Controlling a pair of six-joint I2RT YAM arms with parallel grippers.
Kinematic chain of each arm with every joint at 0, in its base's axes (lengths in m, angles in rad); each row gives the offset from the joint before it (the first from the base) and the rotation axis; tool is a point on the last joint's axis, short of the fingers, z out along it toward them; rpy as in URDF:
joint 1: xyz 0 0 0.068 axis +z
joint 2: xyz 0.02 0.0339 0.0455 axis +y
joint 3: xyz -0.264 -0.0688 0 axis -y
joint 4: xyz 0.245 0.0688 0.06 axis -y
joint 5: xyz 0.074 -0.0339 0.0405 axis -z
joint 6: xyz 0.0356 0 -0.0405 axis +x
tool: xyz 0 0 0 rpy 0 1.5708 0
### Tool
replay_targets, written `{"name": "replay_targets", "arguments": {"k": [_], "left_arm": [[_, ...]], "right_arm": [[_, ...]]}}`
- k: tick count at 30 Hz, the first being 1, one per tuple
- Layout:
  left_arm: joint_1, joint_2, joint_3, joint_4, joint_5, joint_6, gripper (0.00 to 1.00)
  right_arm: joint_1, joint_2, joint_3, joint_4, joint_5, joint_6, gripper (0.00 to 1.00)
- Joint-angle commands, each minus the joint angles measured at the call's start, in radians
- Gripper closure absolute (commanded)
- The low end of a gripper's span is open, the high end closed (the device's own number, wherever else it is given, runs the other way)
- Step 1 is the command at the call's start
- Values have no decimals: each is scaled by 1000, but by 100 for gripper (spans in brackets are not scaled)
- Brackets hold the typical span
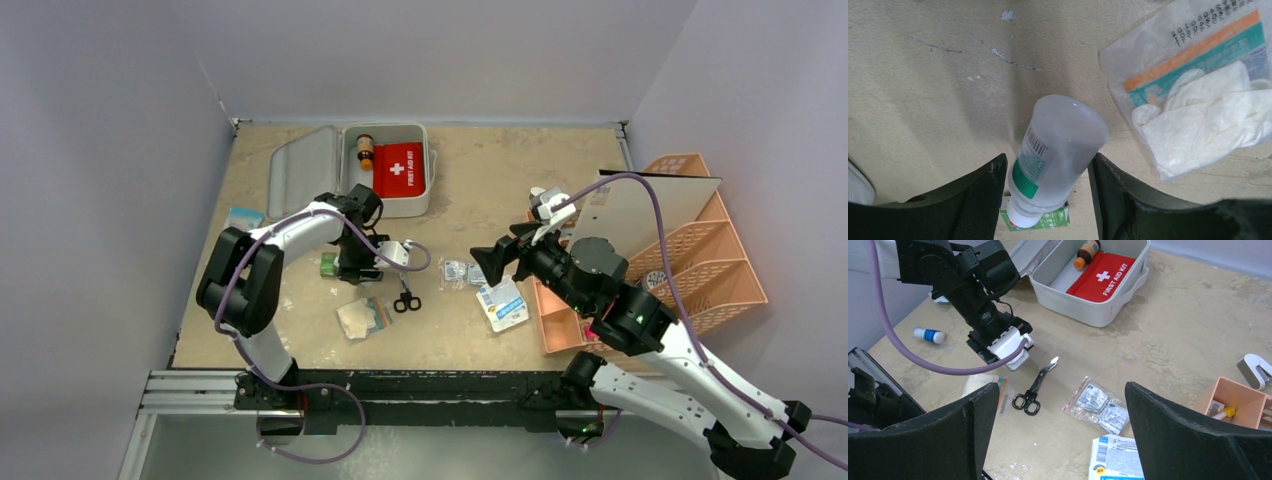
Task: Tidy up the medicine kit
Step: Pick up the pill bottle at the center of the board.
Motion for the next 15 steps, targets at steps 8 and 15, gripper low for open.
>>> {"name": "replay_targets", "arguments": {"k": [8,15], "left_arm": [[-5,35,49,7,59,-17,56],[-3,-28,135,31,141,-146,64]], "right_arm": [[0,-31,7,40,-13,-21,3],[0,-30,-4,47,-16,-17,3]]}}
